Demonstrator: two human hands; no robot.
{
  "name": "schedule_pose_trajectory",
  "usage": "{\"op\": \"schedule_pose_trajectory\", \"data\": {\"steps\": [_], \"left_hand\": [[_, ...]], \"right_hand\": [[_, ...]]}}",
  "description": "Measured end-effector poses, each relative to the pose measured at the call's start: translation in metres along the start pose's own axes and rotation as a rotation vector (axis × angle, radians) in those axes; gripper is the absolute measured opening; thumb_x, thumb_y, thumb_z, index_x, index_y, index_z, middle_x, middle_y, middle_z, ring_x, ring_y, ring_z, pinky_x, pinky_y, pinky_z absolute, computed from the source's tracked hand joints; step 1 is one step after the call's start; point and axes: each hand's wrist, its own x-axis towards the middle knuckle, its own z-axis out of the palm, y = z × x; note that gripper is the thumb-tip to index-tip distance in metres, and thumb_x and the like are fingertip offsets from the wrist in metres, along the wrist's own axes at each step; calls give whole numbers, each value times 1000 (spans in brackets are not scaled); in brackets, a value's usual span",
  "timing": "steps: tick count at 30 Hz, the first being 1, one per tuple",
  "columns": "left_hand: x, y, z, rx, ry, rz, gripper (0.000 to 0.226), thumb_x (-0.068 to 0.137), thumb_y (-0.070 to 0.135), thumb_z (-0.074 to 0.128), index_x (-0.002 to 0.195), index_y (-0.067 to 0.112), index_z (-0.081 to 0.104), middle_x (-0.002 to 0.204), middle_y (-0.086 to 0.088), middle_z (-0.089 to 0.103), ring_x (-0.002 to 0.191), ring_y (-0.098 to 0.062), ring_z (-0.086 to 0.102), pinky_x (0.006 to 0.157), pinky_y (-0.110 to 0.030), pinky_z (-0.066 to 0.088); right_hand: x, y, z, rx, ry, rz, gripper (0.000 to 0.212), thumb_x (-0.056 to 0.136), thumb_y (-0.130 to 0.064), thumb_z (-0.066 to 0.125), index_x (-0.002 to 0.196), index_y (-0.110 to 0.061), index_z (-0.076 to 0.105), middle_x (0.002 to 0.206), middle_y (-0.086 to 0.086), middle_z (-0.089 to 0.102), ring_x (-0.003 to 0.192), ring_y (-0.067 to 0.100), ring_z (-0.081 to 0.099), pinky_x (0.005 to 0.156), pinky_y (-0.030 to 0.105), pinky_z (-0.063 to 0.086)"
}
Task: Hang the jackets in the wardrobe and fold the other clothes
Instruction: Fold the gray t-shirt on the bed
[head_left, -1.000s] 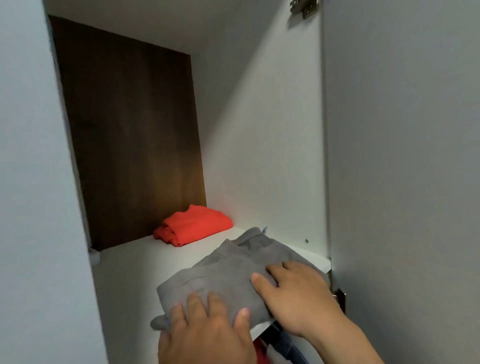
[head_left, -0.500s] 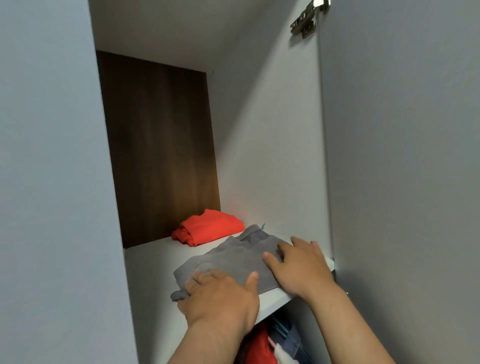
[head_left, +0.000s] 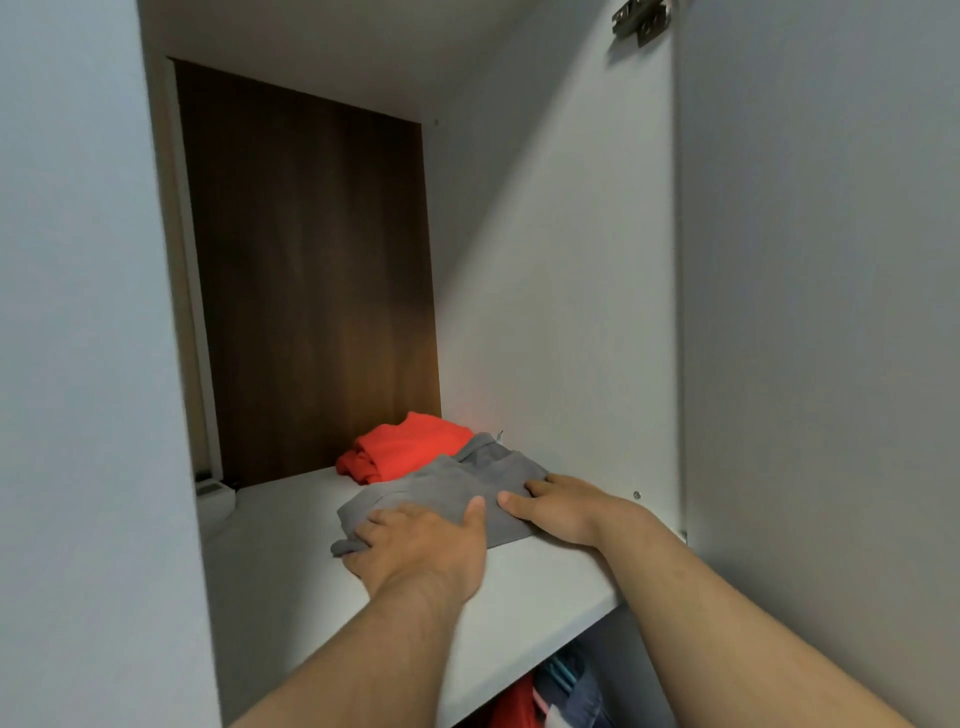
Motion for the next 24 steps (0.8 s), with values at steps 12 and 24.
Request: {"op": "schedule_pose_trajectory", "data": {"steps": [12,24], "left_hand": [[53,8,13,54,41,-10,96,87,76,22,152,5,25,156,-23,25,143,-41,22,113,-63,16],[6,10,3,130,204,351,68,93,59,42,144,14,41,150,-10,42,142,-31,29,118,-48,18]], "right_hand": [[59,9,12,-212,13,-45,88,88,-79,21,156,-22,22,163,4,20,148,25,23,120,43,21],[-14,10,8,180,555,-161,70,90,-50,59,148,-19,37,151,1,41,137,22,40,111,36,35]]}}
